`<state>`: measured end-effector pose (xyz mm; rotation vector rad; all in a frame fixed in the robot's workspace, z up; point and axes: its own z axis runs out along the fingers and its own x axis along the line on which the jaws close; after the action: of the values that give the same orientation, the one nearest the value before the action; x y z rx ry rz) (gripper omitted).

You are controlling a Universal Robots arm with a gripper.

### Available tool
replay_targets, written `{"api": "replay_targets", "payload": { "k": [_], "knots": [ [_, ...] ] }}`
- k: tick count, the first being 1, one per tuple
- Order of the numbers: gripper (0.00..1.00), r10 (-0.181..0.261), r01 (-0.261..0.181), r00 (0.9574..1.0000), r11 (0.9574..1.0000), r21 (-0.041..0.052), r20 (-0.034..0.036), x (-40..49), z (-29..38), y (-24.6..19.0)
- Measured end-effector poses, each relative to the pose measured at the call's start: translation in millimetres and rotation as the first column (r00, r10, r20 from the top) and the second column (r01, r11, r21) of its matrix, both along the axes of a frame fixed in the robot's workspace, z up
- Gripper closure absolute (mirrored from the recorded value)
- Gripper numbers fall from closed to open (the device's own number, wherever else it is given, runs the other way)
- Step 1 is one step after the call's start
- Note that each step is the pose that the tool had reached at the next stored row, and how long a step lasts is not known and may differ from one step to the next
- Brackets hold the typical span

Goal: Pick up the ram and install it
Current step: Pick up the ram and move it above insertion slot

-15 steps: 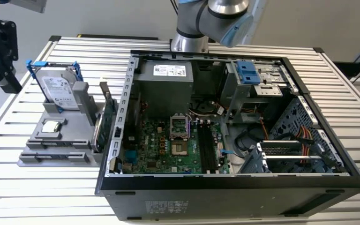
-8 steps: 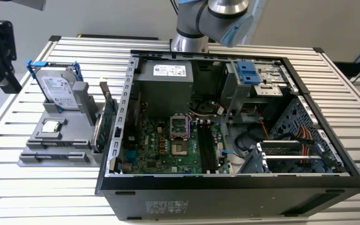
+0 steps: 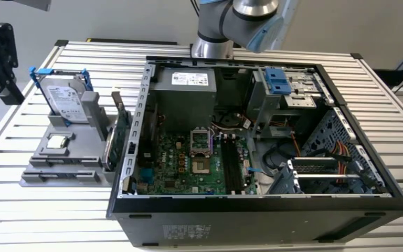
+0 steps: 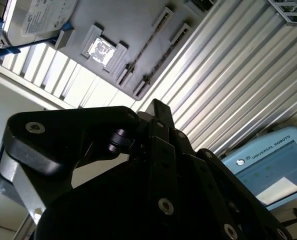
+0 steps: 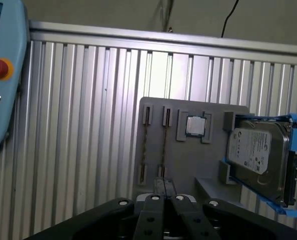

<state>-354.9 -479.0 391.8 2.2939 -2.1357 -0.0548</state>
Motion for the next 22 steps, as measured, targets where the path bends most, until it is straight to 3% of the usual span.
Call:
{"api": "replay_targets", "payload": {
  "k": [3,4,22],
  "knots": [
    [1.00,0.002,-0.002,1.0000,1.0000,-0.0001,0.0000,0.0,0.0,0.0],
    [0.00,0.002,-0.002,1.0000,1.0000,-0.0001,0.0000,0.0,0.0,0.0],
    [0.00,-0.002,0.002,1.0000,1.0000,-0.0002,0.0000,0.1,-0.3,0.0]
  ]
}}
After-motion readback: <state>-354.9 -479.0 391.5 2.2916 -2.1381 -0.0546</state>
